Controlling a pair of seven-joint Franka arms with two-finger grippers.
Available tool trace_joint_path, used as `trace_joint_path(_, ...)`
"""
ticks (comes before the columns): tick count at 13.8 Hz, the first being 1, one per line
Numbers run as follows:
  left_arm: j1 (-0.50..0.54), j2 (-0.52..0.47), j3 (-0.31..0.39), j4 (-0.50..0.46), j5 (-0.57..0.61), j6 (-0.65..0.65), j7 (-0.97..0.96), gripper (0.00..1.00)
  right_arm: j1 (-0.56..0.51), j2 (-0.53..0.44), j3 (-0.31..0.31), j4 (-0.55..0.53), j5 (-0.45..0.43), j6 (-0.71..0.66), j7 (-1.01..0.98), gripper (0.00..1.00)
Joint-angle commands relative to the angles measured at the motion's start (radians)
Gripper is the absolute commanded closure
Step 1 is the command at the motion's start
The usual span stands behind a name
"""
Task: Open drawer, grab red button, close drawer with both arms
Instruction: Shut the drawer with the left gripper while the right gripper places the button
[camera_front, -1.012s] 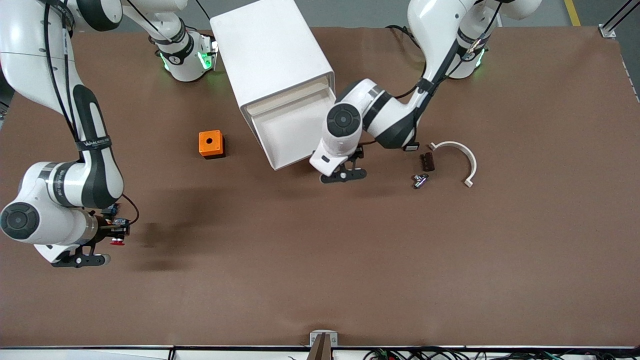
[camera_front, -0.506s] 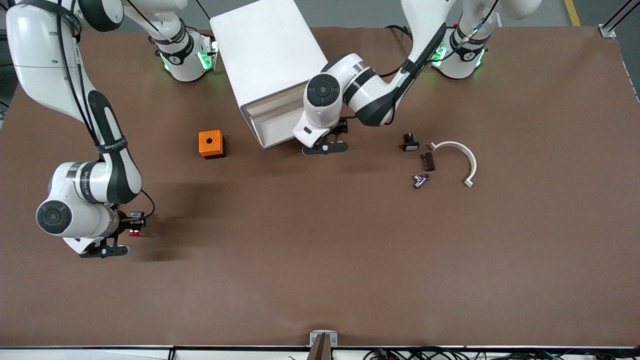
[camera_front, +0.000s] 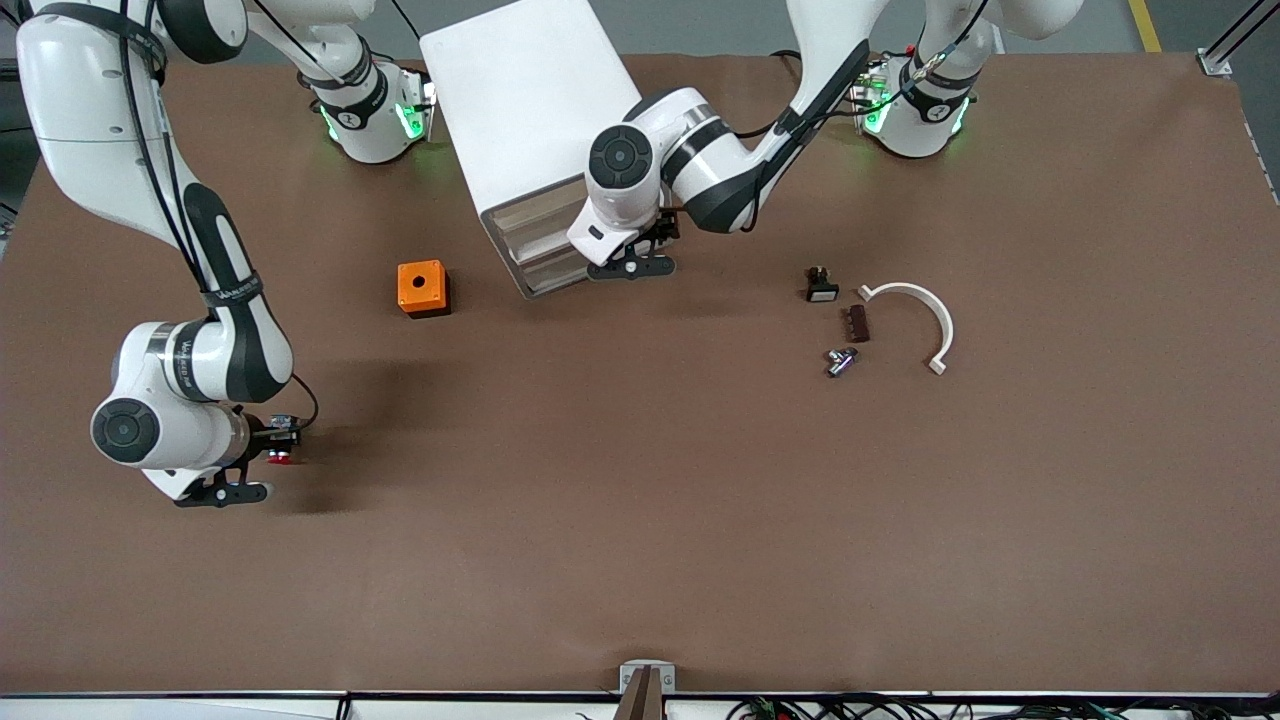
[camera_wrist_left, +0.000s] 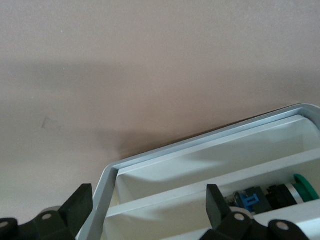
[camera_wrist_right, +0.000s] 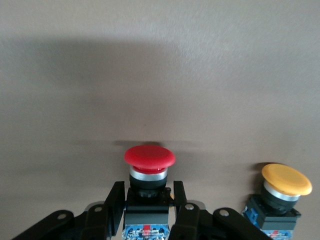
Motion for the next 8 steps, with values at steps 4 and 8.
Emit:
trace_joint_path(4, 0.086, -0.022, -0.013, 0.007, 0.014, 0.002, -0.034, 0.0, -0.002, -0.023, -0.001, -0.027, -0.025, 0.005, 0.016, 0.41)
trace_joint_path(8, 0.326, -0.081, -0.012, 0.069, 0.067, -0.013, -0.023, 0.0, -0.002, -0.027, 0.002, 0.01, -0.023, -0.032, 0.018, 0.0)
